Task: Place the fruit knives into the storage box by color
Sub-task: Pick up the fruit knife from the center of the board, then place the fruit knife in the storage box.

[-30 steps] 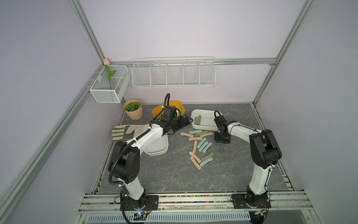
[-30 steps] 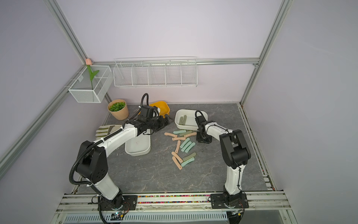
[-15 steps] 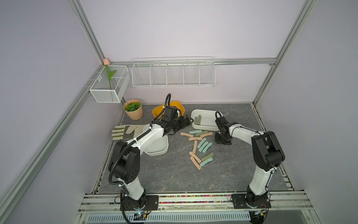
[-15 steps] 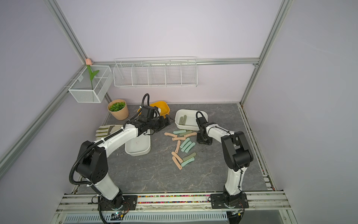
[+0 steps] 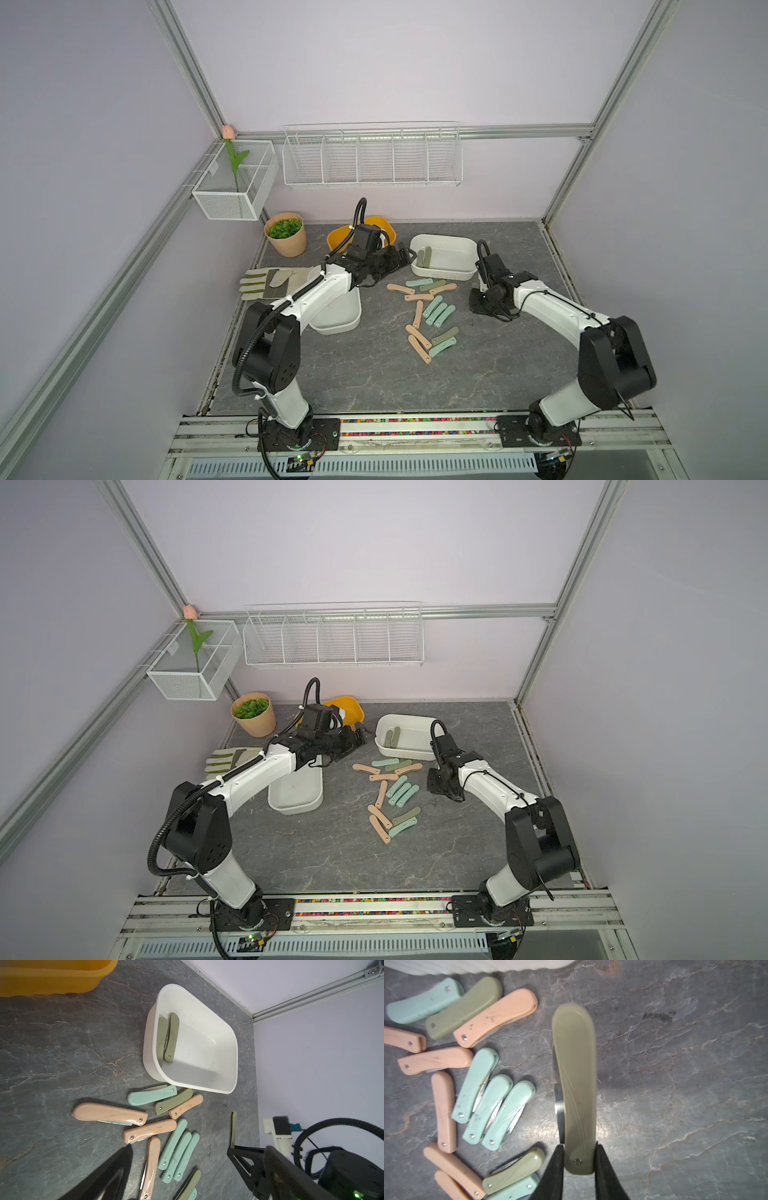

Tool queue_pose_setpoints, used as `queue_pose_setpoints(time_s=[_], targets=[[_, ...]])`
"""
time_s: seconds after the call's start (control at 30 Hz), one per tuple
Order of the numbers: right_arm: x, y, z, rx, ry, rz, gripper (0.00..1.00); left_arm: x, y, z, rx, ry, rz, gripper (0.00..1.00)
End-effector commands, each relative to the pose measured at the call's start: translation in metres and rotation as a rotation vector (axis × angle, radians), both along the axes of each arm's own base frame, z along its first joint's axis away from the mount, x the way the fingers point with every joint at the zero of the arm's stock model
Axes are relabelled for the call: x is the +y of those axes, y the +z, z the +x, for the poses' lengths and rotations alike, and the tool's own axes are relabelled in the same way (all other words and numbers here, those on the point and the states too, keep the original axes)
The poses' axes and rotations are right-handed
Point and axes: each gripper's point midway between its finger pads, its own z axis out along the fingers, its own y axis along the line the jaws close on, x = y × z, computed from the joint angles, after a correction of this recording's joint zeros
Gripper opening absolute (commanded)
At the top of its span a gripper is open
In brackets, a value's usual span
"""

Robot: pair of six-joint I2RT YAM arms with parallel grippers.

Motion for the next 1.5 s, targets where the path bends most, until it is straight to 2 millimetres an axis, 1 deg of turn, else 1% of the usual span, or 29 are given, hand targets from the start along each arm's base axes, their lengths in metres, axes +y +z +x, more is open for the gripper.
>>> queue_pose_setpoints(time_s=[0.0, 0.13, 0.27, 0.4, 0.57, 0.63, 0.77, 0.93, 1.03, 1.23, 1.47], targets=[[0.004, 0.022, -0.006, -0.022, 0.002, 0.036, 0.22, -0.007, 0.009, 0.008, -0.022, 0.003, -0.006, 0.99], [0.011, 0.049, 0.01, -0.071, 0.016, 0.055, 0.22, -0.009, 0.013, 0.017, -0.035, 0.003, 0.008, 0.99], [0.023, 0.069, 0.037, -0.105, 0.027, 0.078, 0.22, -0.01, 0.018, 0.029, -0.044, 0.003, 0.016, 0.99], [0.039, 0.079, 0.069, -0.125, 0.034, 0.101, 0.22, -0.008, 0.018, 0.042, -0.039, 0.008, 0.023, 0.99], [0.059, 0.076, 0.111, -0.124, 0.043, 0.127, 0.23, -0.006, 0.019, 0.054, -0.039, 0.007, 0.026, 0.99], [0.067, 0.073, 0.128, -0.124, 0.049, 0.133, 0.22, -0.006, 0.019, 0.056, -0.038, 0.004, 0.026, 0.99], [0.079, 0.059, 0.156, -0.108, 0.054, 0.143, 0.23, -0.006, 0.016, 0.06, -0.032, 0.0, 0.036, 0.99], [0.091, 0.035, 0.183, -0.079, 0.056, 0.158, 0.23, -0.008, 0.01, 0.064, -0.02, -0.008, 0.04, 0.99], [0.096, 0.024, 0.196, -0.072, 0.063, 0.165, 0.22, -0.01, 0.006, 0.067, -0.013, -0.01, 0.038, 0.99], [0.1, 0.005, 0.214, -0.063, 0.064, 0.167, 0.22, -0.015, 0.0, 0.072, -0.002, -0.014, 0.035, 0.99], [0.099, -0.019, 0.221, -0.028, 0.05, 0.171, 0.23, -0.018, -0.004, 0.077, 0.01, -0.012, 0.028, 0.99]])
